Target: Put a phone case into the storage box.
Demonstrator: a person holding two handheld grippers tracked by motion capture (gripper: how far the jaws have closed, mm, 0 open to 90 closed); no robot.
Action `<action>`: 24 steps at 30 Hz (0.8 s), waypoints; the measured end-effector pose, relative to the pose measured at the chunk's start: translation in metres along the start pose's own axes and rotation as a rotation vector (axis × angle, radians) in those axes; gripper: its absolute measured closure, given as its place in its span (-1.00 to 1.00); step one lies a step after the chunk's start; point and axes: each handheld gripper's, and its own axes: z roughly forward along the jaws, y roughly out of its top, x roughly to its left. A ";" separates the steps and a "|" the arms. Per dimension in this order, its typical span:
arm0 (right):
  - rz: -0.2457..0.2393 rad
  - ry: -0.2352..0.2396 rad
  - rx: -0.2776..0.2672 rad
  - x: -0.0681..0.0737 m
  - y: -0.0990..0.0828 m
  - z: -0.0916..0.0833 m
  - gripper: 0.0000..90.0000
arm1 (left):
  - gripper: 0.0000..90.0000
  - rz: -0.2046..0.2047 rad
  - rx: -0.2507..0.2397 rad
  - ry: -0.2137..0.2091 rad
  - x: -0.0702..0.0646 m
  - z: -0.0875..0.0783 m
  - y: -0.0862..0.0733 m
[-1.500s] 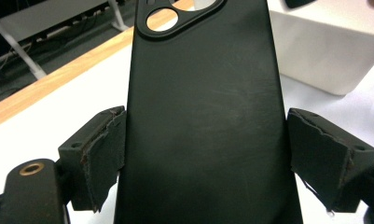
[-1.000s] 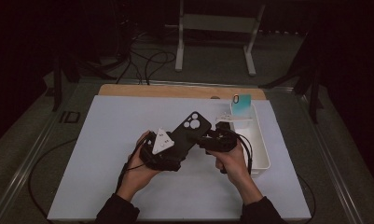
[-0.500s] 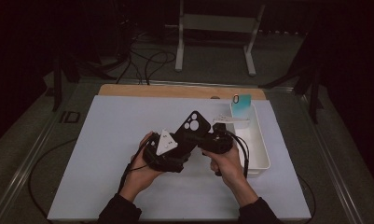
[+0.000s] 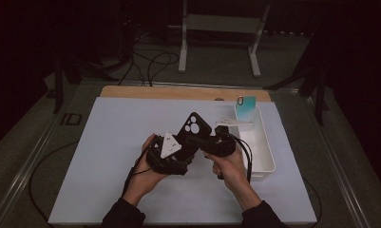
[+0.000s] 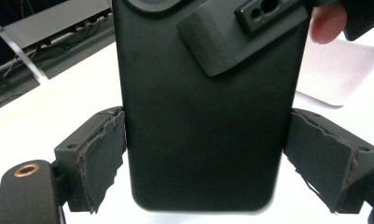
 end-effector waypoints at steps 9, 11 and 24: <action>-0.014 -0.010 -0.001 -0.001 0.001 -0.003 0.93 | -0.66 -0.045 -0.005 -0.012 0.005 -0.003 -0.004; -0.015 -0.015 -0.002 -0.002 0.001 -0.004 0.93 | -0.66 -0.054 -0.007 -0.023 0.008 -0.005 -0.004; -0.041 -0.037 0.001 -0.006 0.001 -0.014 0.93 | -0.68 -0.107 -0.010 -0.114 0.019 -0.012 -0.006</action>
